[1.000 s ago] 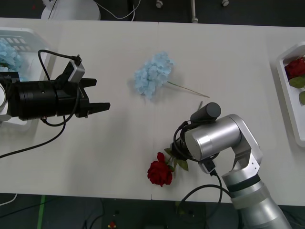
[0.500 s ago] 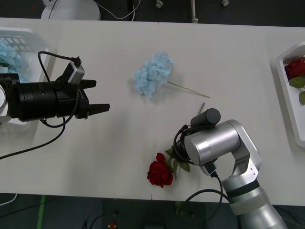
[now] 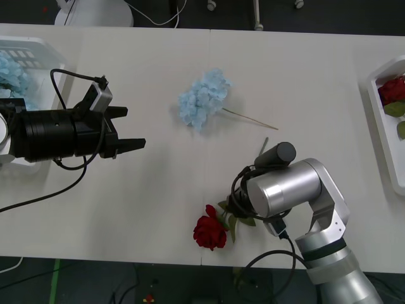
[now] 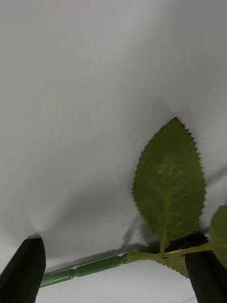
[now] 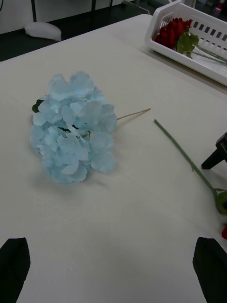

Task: Put the red flowers into the right box and the blue flowers into the left box

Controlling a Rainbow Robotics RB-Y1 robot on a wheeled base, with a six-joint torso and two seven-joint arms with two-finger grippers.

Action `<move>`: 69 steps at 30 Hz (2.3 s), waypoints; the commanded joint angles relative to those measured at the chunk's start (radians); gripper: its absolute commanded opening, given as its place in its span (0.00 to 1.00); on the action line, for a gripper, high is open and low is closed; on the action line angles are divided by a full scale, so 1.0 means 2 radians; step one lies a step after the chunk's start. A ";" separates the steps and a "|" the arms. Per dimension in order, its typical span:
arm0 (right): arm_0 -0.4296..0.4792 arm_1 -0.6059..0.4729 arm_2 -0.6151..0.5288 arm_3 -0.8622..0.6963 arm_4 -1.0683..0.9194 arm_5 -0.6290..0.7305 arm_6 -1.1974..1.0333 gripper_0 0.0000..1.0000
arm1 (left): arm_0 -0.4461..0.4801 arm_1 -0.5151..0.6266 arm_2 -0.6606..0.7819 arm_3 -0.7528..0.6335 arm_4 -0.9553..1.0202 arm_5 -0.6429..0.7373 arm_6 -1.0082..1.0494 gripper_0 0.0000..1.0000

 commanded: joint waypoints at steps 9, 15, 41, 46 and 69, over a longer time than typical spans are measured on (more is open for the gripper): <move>-0.043 0.004 -0.031 -0.016 -0.023 0.003 -0.001 0.86 | 0.012 0.019 -0.006 -0.002 0.009 -0.006 0.003 1.00; -0.053 0.012 -0.024 0.022 -0.009 -0.022 -0.001 0.86 | 0.012 0.019 -0.006 -0.002 0.026 -0.007 -0.002 1.00; -0.043 0.020 -0.011 0.070 0.035 -0.071 0.014 0.22 | 0.012 0.019 -0.007 -0.002 0.033 -0.003 -0.008 1.00; -0.042 0.020 -0.012 0.075 0.037 -0.076 0.014 0.00 | 0.012 0.019 -0.010 -0.002 0.032 -0.003 -0.007 1.00; -0.083 -0.036 -0.004 0.074 -0.018 -0.025 0.089 0.00 | 0.012 0.019 -0.010 -0.002 0.030 -0.003 -0.006 1.00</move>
